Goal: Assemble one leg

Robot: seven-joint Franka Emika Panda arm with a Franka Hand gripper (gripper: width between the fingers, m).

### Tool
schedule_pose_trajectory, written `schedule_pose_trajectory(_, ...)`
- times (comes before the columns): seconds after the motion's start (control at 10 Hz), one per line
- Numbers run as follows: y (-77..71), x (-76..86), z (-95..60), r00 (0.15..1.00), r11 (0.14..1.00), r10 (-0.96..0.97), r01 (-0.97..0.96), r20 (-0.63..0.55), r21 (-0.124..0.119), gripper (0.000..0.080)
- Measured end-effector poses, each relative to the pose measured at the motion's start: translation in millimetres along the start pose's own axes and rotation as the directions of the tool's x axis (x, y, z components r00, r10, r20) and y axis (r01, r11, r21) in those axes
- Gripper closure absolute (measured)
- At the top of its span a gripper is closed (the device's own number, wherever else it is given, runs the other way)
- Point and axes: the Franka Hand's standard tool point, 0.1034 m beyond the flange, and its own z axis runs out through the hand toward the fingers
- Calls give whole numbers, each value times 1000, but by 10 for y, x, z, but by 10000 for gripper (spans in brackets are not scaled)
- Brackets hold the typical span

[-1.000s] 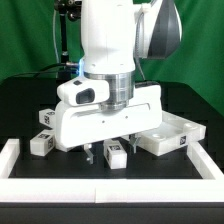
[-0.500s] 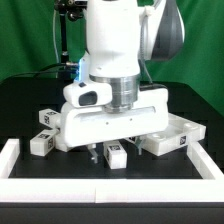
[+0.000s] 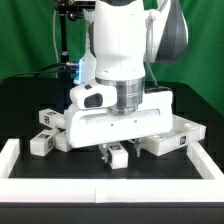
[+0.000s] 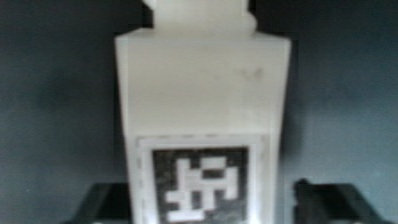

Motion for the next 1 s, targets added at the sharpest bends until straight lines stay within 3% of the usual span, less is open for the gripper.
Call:
schedule_pose_trajectory(0.1,0,0,0,1000,1000,0,0,0,0,514)
schedule_pose_trajectory(0.4,21,-6,-13,1000,1000,3,-3,0,-2,514)
schedule_pose_trajectory(0.5,50,-62,-141,1000,1000,8,-9,20,4,514)
schedule_pose_trajectory(0.8,79,-477,-803,998,999,28,-29,57,18,514)
schedule_pose_trajectory(0.9,44,-493,-917,998,999,41,-42,44,13,514)
schedule_pose_trajectory(1.0,42,-500,-891,998,999,36,-37,47,14,514)
